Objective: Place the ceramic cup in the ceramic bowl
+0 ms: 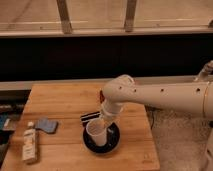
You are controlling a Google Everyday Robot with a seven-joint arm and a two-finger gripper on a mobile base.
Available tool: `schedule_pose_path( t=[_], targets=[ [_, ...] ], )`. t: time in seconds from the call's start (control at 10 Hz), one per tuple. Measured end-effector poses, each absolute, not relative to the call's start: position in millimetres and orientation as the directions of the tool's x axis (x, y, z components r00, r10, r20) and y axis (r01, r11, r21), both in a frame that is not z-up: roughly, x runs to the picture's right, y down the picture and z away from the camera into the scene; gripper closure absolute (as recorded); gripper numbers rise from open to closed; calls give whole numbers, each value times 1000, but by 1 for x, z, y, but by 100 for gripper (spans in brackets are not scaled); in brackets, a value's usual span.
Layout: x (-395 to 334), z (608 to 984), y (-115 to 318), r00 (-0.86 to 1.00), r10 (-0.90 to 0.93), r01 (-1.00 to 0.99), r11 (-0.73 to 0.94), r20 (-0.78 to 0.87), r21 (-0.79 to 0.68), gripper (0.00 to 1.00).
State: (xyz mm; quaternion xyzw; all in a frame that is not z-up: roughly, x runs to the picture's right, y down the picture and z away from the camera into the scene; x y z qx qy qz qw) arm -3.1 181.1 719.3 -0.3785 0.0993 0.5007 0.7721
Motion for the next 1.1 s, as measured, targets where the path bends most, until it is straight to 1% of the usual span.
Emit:
schedule_pose_path(
  t=[0.3, 0.4, 0.5, 0.7, 0.8, 0.9, 1.1],
  targets=[
    [-4, 734, 176, 474, 710, -844, 197, -521, -499, 100],
    [-3, 737, 173, 475, 715, -842, 200, -513, -501, 98],
    [-2, 742, 169, 484, 720, -835, 210, -497, -508, 87],
    [-2, 748, 165, 492, 729, -827, 220, -477, -516, 71],
    [-4, 751, 164, 496, 734, -822, 226, -464, -523, 61],
    [-6, 754, 164, 502, 738, -815, 230, -451, -532, 48],
    [-8, 754, 166, 518, 735, -803, 241, -437, -545, 29]
  ],
)
